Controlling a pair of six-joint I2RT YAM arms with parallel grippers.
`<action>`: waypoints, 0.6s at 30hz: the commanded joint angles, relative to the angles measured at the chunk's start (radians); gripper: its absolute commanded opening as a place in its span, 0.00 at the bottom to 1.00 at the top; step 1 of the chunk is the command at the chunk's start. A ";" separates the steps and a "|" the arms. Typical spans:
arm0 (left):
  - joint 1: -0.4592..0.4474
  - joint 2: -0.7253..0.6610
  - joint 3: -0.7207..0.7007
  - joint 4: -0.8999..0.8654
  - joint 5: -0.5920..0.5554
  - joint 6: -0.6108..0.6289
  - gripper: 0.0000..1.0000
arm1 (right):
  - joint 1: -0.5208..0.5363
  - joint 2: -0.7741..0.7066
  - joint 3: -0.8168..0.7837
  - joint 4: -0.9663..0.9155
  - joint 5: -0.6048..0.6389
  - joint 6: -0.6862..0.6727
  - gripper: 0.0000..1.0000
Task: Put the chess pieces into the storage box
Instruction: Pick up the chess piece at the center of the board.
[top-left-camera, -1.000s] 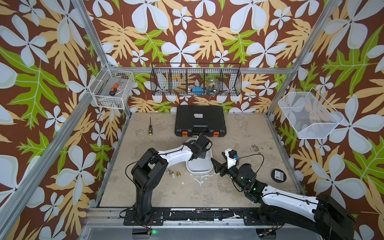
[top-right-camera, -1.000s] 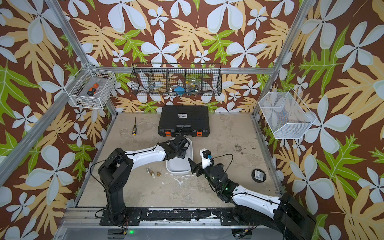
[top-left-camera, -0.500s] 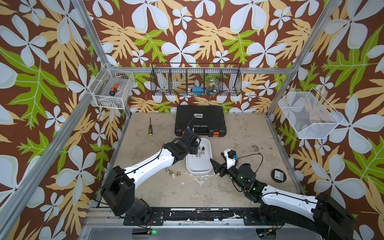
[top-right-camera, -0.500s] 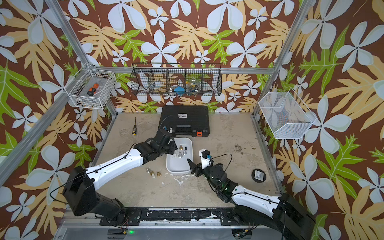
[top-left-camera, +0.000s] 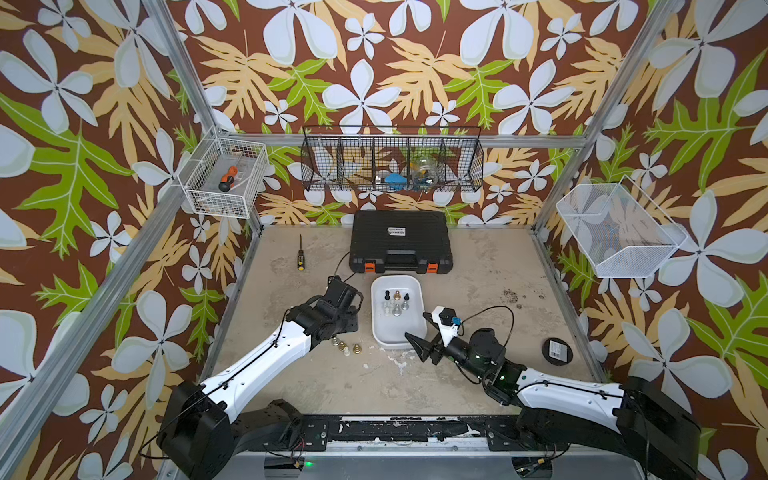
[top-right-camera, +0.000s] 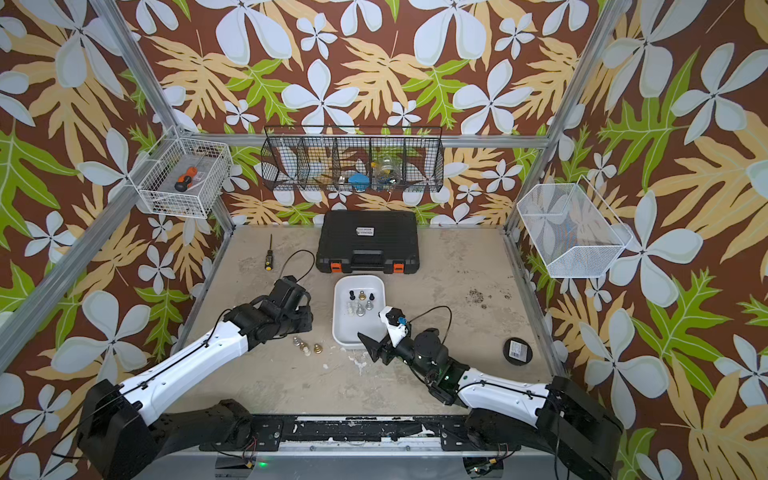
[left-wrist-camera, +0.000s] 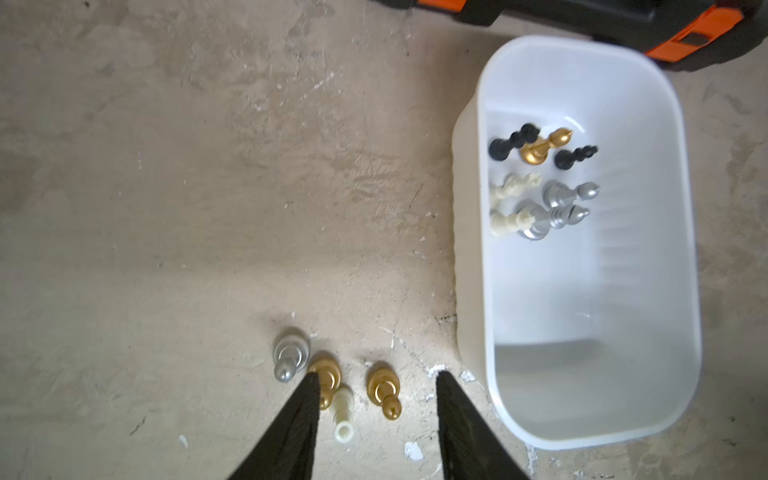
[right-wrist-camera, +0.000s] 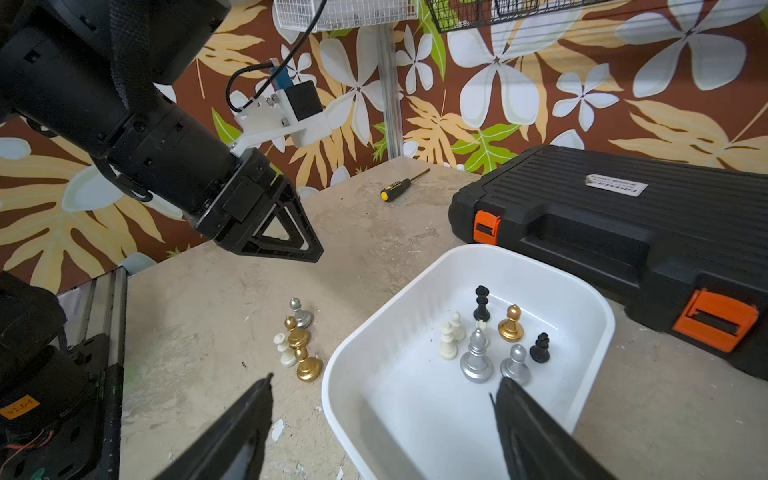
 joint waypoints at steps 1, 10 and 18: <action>0.006 0.001 -0.027 -0.027 0.009 -0.050 0.48 | 0.004 0.023 0.027 0.010 -0.028 -0.009 0.84; 0.125 0.038 -0.099 0.069 -0.002 -0.020 0.44 | 0.019 0.056 0.048 0.002 -0.057 -0.024 0.83; 0.151 0.117 -0.152 0.137 0.034 0.004 0.42 | 0.030 0.149 0.100 0.004 -0.252 -0.033 0.83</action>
